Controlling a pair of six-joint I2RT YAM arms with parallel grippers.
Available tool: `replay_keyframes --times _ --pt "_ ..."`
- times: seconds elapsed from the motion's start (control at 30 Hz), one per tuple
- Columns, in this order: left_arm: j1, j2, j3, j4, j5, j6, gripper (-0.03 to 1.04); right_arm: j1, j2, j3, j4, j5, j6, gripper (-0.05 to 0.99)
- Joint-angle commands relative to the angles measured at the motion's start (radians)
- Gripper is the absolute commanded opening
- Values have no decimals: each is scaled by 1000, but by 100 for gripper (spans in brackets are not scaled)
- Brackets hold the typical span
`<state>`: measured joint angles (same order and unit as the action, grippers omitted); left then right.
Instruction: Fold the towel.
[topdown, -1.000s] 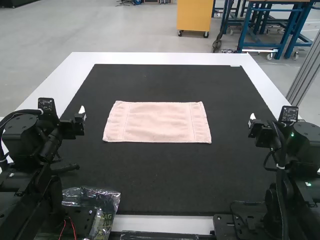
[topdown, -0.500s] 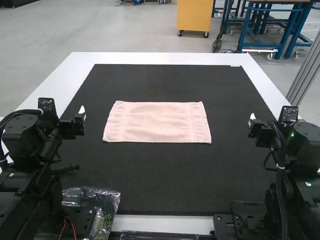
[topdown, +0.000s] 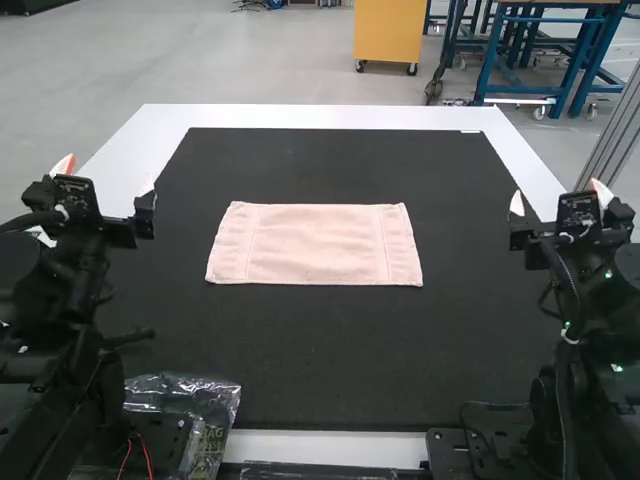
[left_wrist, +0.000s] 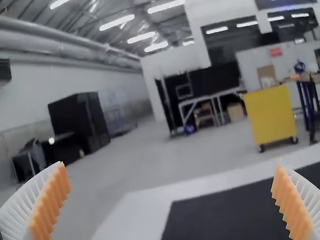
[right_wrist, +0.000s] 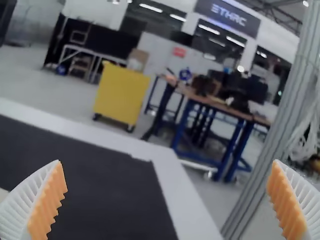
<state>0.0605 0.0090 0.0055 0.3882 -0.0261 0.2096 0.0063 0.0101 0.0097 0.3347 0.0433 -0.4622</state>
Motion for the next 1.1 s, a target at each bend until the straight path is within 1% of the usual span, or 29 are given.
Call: replay_keyframes --times 0.0,0.1,0.17,0.23,0.3,0.33,0.37,0.4,0.43,0.47,0.53,0.57,0.6,0.63,0.67,0.7,0.77,0.8,0.83,0.9,0.93,0.97,1.0,1.07 --pt "-5 -6 54 0 40 57 95 4 36 101 13 -22 -38 92" --pt "-11 55 171 -45 48 39 95 3 186 239 9 -22 45 92" --pt "-14 166 257 -45 52 -1 95 3 344 342 4 -29 132 92" --pt "-18 318 349 -43 54 -73 96 1 516 447 -19 -49 227 92" --pt "-13 493 441 -52 60 -173 96 1 669 538 -77 -82 316 92" --pt "-8 580 478 -61 72 -220 96 1 740 578 -103 -115 347 92" --pt "-4 661 513 -75 74 -246 96 3 804 610 -138 -140 375 92" --pt "4 737 542 -86 77 -263 96 8 866 635 -172 -152 385 92" --pt "10 804 564 -87 78 -273 96 9 919 651 -198 -172 401 92" --pt "16 864 582 -86 80 -273 96 9 975 664 -214 -174 425 92" --pt "19 968 610 -95 91 -271 96 12 1062 674 -221 -203 436 92" --pt "16 1008 620 -109 109 -269 95 9 1102 676 -232 -227 436 91" --pt "13 1046 631 -124 114 -265 95 3 1137 676 -230 -261 442 91" --pt "10 1079 633 -135 124 -263 96 1 1166 673 -232 -310 459 91" --pt "5 1108 633 -150 134 -265 96 6 1191 667 -230 -335 459 91" --pt "1 1138 633 -163 143 -265 96 8 1206 664 -230 -336 459 91" --pt "-4 1195 631 -192 193 -268 96 9 1212 648 -214 -335 458 91" --pt "1 1218 631 -204 213 -268 96 9 1212 635 -181 -327 458 91" --pt "4 1240 628 -207 233 -269 96 11 1211 625 -152 -307 458 91" --pt "9 1277 622 -198 255 -268 96 11 1212 601 -102 -258 454 91" --pt "13 1292 619 -187 261 -268 96 12 1211 590 -76 -211 454 91" --pt "18 1309 617 -178 275 -268 96 14 1214 578 -54 -184 454 91" --pt "22 1324 616 -172 285 -268 96 14 1217 570 -43 -197 453 91" --pt "30 1358 616 -158 296 -268 96 23 1234 561 -36 -260 450 90"
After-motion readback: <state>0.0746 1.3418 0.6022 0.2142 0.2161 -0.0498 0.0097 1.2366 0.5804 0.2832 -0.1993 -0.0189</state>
